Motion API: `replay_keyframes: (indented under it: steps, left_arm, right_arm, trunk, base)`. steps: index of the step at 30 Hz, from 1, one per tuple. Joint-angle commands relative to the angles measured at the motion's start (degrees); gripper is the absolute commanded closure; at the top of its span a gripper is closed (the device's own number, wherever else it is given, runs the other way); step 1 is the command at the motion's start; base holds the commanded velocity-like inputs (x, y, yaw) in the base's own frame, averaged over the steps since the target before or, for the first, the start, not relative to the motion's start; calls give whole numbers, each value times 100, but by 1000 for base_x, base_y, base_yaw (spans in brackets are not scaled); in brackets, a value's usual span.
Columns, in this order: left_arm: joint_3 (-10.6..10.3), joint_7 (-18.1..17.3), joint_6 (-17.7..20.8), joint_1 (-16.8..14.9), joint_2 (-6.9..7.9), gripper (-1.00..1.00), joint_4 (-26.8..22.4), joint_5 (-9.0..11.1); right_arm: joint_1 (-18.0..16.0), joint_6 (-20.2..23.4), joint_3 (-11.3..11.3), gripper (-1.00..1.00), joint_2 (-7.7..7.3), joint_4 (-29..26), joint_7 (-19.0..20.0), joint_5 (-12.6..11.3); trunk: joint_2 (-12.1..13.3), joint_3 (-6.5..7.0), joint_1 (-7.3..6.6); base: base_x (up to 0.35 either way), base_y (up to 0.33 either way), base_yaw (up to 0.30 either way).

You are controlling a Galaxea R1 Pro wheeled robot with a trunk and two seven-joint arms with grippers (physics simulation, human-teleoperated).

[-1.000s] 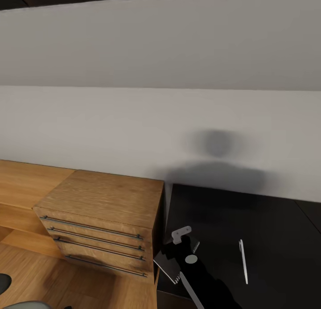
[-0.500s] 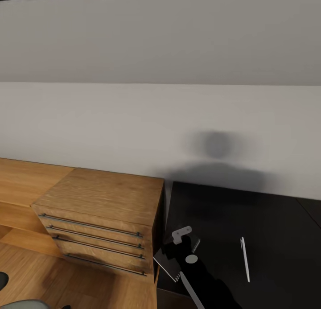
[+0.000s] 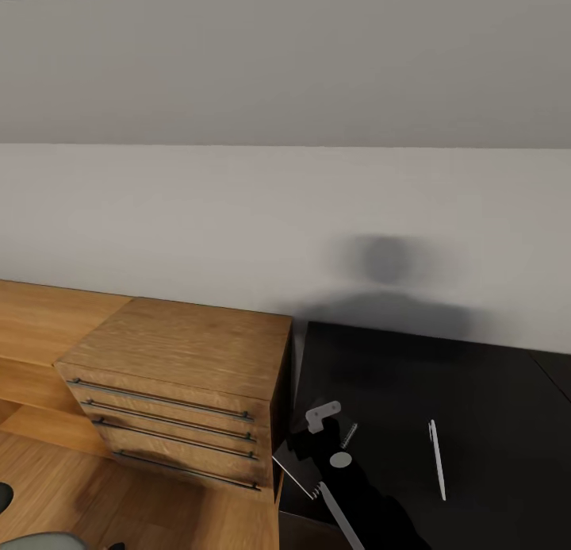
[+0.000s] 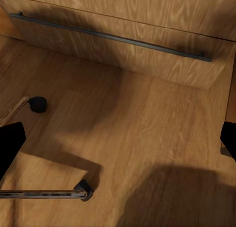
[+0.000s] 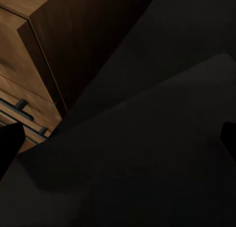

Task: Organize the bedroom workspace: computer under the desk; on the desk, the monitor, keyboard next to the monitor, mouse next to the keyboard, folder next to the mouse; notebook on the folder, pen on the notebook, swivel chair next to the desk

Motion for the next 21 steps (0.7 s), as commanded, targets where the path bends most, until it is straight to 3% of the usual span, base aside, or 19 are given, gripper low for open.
replay_keyframes:
  steps: [1,8,14,21]
  left_arm:
    - [11,54,-8,-2,-1,-100,0,-62]
    - [0,53,-10,0,7,-100,0,-62]
    - [-1,53,-11,0,7,-100,0,-62]
    - [-1,53,-13,-3,8,-100,0,-62]
  right_arm:
    - [-2,23,16,-100,-6,46,-55,-62]
    - [-6,23,16,-100,-4,113,-58,-63]
    - [-10,23,16,-100,-4,206,-55,-64]
    - [-11,23,16,-100,-3,220,-53,-64]
  trunk:
    - [-3,-7,0]
    - [-3,-7,0]
    - [-3,-7,0]
    - [-3,-7,0]
  base:
    - [0,0,0]
    - [-9,0,0]
    - [-192,0,0]
    - [-49,0,0]
